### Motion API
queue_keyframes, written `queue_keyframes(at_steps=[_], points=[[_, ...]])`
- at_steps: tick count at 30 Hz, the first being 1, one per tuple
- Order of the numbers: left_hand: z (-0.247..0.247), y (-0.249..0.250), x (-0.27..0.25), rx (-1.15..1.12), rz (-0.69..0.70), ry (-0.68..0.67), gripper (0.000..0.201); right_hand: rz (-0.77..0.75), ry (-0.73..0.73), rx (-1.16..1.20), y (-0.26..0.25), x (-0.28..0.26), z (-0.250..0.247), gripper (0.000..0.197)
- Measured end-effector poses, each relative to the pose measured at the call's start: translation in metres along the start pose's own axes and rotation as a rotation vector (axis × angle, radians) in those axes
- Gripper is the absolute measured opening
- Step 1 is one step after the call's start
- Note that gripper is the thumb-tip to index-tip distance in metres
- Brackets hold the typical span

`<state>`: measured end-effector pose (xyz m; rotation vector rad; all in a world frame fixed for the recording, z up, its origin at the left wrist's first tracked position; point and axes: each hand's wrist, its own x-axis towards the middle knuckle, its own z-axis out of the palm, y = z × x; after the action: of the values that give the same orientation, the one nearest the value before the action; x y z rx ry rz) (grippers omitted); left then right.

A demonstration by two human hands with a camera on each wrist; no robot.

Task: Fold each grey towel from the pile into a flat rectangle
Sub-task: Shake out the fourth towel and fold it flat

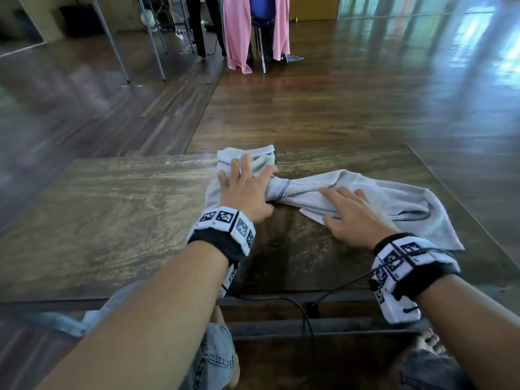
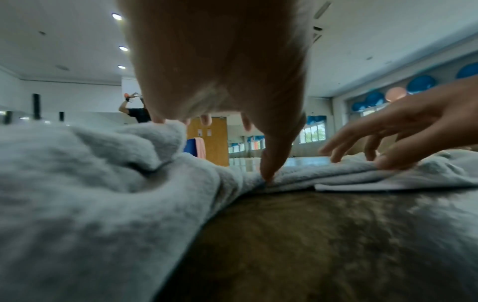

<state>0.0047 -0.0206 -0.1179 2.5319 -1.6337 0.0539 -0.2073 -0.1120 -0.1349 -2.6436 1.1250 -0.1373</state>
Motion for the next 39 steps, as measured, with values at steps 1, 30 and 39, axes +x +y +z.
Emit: queue_keyframes(at_steps=[1,30,39], points=[[0.005,0.003,0.001,0.024,0.000,-0.046,0.072,-0.001,-0.047,-0.031,-0.001,-0.001,0.005,0.063],[-0.005,0.015,0.005,-0.199,0.159,-0.110,0.012,-0.115,0.082,0.055,-0.018,-0.002,-0.006,0.027],[-0.023,0.046,-0.012,-0.652,0.454,0.008,0.023,-0.207,0.352,0.184,0.015,-0.016,-0.038,0.026]])
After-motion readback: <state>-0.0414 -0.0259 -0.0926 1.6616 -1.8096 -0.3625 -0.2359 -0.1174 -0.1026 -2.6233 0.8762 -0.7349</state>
